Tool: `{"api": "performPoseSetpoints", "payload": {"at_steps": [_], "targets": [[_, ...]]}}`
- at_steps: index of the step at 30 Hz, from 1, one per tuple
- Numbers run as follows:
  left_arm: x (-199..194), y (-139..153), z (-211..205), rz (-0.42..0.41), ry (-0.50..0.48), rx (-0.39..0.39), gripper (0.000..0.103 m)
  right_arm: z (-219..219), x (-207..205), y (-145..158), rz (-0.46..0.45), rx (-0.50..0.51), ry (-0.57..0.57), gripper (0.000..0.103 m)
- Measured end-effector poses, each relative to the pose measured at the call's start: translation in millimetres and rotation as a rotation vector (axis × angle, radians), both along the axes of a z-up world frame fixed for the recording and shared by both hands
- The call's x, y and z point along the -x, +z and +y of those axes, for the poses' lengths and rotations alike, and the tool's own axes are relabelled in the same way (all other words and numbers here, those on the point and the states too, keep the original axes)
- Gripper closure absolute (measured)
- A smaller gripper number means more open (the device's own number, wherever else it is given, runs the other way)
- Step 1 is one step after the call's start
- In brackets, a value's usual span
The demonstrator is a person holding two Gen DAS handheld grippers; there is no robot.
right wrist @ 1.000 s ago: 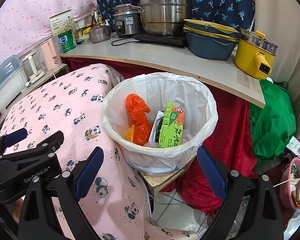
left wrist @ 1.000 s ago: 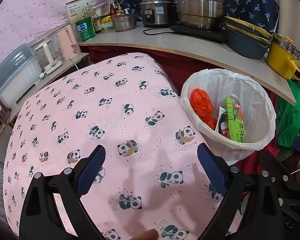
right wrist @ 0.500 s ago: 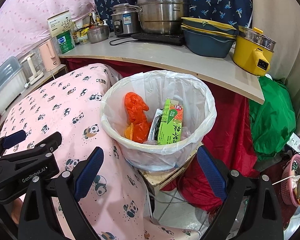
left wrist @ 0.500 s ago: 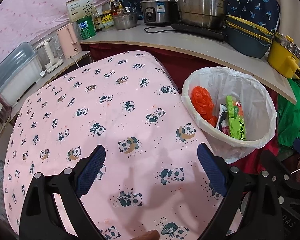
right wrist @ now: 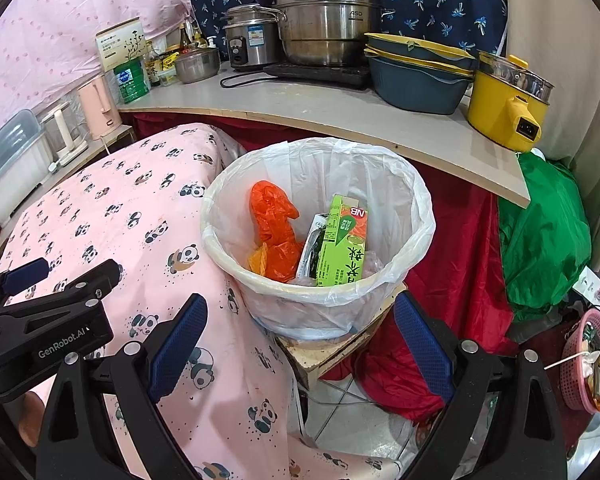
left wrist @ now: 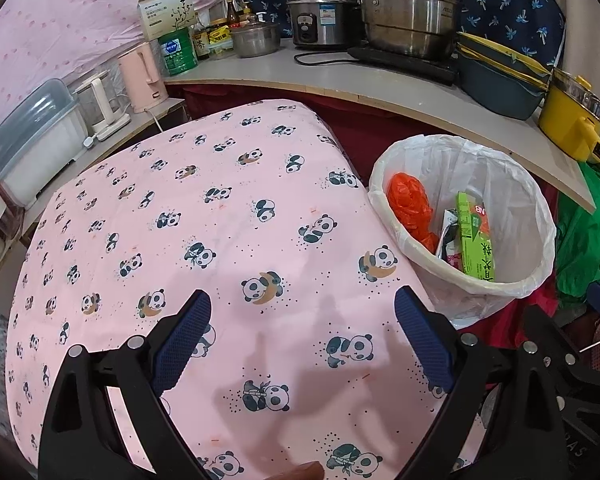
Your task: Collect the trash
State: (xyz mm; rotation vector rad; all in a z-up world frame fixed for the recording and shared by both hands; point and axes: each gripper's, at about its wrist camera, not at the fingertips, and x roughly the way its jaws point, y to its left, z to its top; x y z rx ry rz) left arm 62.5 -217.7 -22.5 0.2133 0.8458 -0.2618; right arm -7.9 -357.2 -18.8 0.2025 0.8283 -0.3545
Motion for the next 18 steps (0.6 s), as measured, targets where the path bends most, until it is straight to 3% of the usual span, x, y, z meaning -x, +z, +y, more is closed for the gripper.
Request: {"api": "performPoseSetpoints", "payload": {"at_steps": [18], "targets": [[3.7, 2.0, 0.5, -0.01, 0.007, -0.013, 0.014, 2.9, 1.7, -1.6, 0.002, 0.003, -0.002, 0.012]]}}
